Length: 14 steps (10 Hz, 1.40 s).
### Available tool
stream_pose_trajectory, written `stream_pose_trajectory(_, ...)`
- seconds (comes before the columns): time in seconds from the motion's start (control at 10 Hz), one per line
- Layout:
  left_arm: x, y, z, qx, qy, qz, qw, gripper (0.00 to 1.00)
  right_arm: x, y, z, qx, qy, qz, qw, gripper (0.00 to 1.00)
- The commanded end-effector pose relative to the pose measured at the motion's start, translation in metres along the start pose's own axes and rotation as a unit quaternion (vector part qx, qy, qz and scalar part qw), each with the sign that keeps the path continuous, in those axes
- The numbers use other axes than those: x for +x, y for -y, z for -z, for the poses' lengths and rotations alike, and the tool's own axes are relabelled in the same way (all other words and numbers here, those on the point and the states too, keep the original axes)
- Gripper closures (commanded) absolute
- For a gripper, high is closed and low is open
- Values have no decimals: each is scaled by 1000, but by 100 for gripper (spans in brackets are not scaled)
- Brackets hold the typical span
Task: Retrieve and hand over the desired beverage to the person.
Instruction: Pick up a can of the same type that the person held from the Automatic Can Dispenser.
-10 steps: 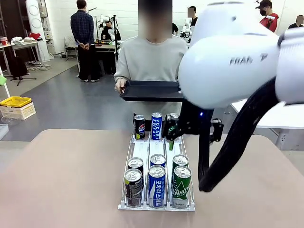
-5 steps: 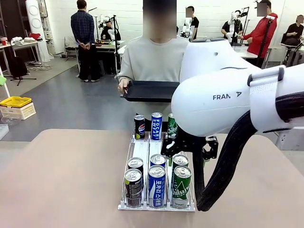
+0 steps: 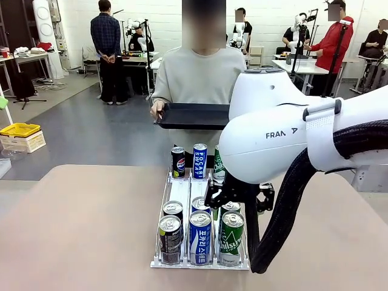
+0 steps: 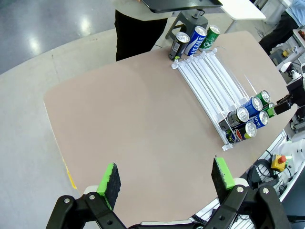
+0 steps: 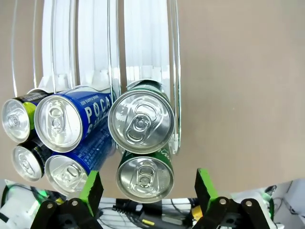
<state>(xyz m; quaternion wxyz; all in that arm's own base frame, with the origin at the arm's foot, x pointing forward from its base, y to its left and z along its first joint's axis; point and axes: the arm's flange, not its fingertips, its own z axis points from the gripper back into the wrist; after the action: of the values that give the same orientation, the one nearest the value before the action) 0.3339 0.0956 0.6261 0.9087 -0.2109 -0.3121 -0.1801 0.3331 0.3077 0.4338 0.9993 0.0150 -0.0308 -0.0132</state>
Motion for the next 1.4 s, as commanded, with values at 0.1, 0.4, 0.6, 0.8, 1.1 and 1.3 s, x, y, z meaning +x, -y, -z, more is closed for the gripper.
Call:
stream_pose_trajectory(0.1,1,-2,0,-4,8,4,1000,0,-5,5,4,16,-14,-29,999,0)
stream_pose_trajectory(0.4,1,-2,0,-4,8,4,1000,0,-5,11,10,14,-27,-22,999,0)
stream_pose_trajectory(0.6,1,-2,0,-4,8,4,1000,0,-6,14,13,12,-33,-20,999,0)
stream_pose_trajectory(0.8,1,-2,0,-4,8,4,1000,0,-5,15,15,14,-39,-22,999,0)
stream_pose_trajectory(1.1,1,-2,0,-4,8,4,1000,0,0,12,21,23,-49,-25,998,0)
stream_pose_trajectory(1.3,1,-2,0,-4,8,4,1000,0,4,10,25,24,-57,-29,998,0)
